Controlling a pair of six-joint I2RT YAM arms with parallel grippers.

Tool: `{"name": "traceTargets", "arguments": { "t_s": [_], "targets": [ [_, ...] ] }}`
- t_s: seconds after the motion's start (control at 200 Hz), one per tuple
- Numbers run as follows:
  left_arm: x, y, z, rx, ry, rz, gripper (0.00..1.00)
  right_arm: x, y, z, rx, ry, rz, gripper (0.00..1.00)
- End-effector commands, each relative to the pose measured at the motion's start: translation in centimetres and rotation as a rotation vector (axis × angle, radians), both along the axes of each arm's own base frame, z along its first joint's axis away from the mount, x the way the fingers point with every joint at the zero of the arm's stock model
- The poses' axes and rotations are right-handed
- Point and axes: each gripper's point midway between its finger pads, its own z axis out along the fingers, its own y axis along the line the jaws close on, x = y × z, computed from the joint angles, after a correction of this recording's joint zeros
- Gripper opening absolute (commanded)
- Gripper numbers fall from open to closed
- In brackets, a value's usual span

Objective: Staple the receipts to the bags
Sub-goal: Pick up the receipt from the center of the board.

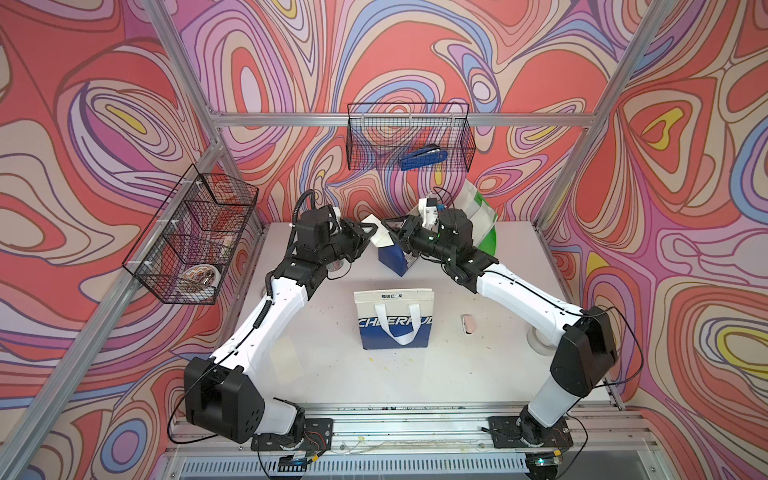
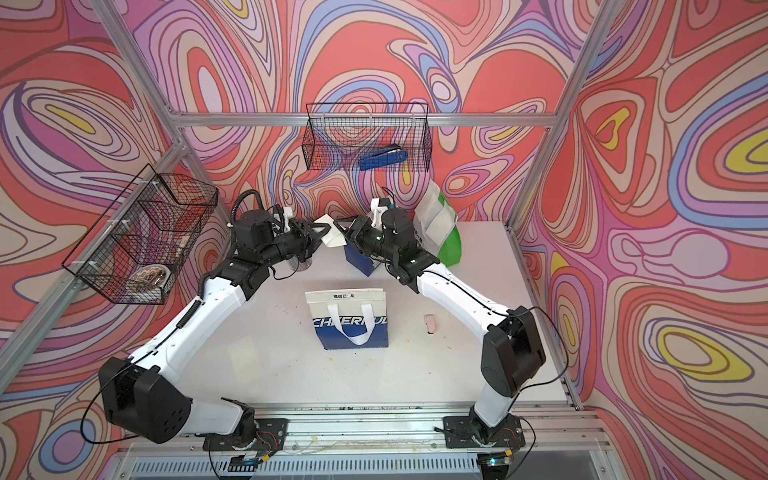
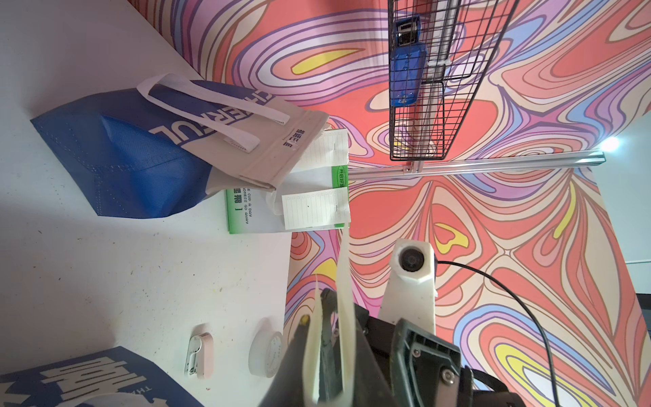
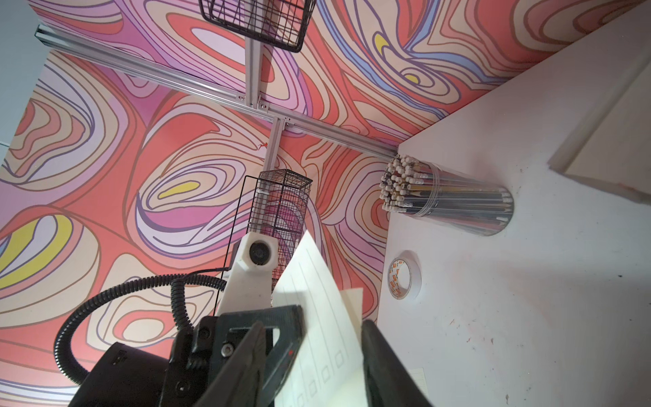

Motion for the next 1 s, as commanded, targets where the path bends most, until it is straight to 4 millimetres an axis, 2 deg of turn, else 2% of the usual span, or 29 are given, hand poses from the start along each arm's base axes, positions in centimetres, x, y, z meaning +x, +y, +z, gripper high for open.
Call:
{"name": "traceTargets", "arguments": {
  "t_s": [0.0, 0.135, 0.341, 0.511, 0.566, 0.636, 0.776, 0.816, 0.886, 0.946, 0.992],
  "targets": [
    [-0.3, -0.2, 1.7, -0.025, -0.059, -0.009, 0.2, -0.1, -0.4, 2.7, 0.006, -0.083, -0.02, 0.47],
    [-0.3, -0.4, 1.7, -0.023, -0.069, -0.019, 0.2, -0.2, 0.0, 2.8, 0.022, -0.083, 0.0, 0.47],
    [-0.3, -0.4, 1.0, -0.001, -0.066, -0.018, 0.2, -0.3, -0.1, 3.3, 0.026, -0.098, 0.002, 0.33],
    [-0.3, -0.6, 0.8, 0.001, -0.063, -0.028, 0.2, -0.2, 0.0, 3.3, 0.023, -0.103, 0.006, 0.32],
    [-0.3, -0.6, 0.9, 0.001, -0.065, -0.033, 0.2, -0.2, 0.1, 3.3, 0.019, -0.109, 0.007, 0.27],
    [-0.3, -0.7, 0.9, 0.002, -0.069, -0.039, 0.2, -0.1, 0.1, 3.3, 0.011, -0.12, 0.008, 0.26],
    [-0.4, -0.6, 0.7, 0.012, -0.067, -0.039, 0.21, 0.1, 0.1, 3.0, -0.018, -0.139, -0.001, 0.17],
    [-0.5, -0.6, 0.7, 0.015, -0.068, -0.039, 0.22, 0.1, 0.0, 2.9, -0.028, -0.146, -0.003, 0.11],
    [-0.5, -0.6, 0.6, 0.017, -0.07, -0.037, 0.34, 0.2, 0.1, 2.6, -0.042, -0.155, -0.001, 0.0],
    [-0.6, -0.3, 0.6, 0.027, -0.089, -0.033, 0.53, -0.2, 0.3, 2.6, -0.053, -0.173, 0.022, 0.0],
    [-0.8, 0.3, 0.9, 0.044, -0.127, -0.027, 0.64, -0.6, 0.3, 2.8, -0.068, -0.207, 0.04, 0.0]
  ]
}}
